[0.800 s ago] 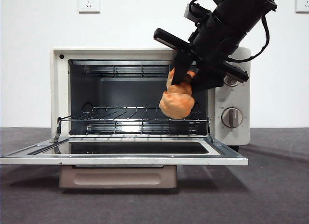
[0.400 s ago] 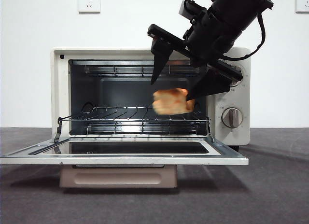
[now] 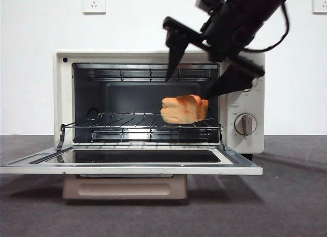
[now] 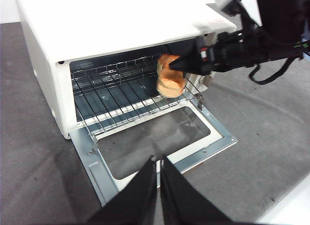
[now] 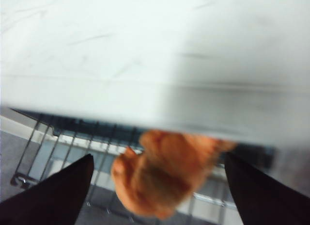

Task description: The left arm flap open the oven, the right arm pick bread and place it into oven, the left arm flap close the oven

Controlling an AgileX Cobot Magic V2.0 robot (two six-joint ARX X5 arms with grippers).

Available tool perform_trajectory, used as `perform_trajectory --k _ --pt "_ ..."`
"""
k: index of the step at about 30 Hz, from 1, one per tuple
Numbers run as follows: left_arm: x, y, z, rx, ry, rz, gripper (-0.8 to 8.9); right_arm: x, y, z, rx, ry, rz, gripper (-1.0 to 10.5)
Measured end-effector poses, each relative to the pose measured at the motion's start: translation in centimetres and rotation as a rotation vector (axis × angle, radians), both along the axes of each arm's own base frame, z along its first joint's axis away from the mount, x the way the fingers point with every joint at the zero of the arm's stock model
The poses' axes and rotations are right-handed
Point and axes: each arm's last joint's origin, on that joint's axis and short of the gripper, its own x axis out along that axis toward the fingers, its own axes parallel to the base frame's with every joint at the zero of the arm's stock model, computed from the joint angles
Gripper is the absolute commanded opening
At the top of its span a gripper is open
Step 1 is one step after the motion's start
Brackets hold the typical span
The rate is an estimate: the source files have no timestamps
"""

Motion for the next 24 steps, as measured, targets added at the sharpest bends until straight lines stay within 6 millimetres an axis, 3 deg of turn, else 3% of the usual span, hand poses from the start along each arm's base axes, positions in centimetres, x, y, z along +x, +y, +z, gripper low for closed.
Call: perform_trajectory --k 8,14,18,24 --pt "0.5 -0.4 0.6 -0.015 -0.056 -0.006 0.13 -5.1 -1.1 4.4 0.018 -0.025 0.076 4.3" --pt "2.4 -2.2 1.1 -0.016 -0.078 -0.012 0.13 -10.7 -3.1 7.7 0.024 -0.069 0.138 4.3" --pt "4.0 -4.0 0.6 0.019 -0.02 -0.058 0.13 -14.8 -5.6 9.2 0.006 -0.079 0.172 4.3" --pt "6.1 -6.3 -0.3 0.037 0.07 -0.153 0.13 -19.2 -10.2 9.0 -0.083 -0.027 0.098 4.3"
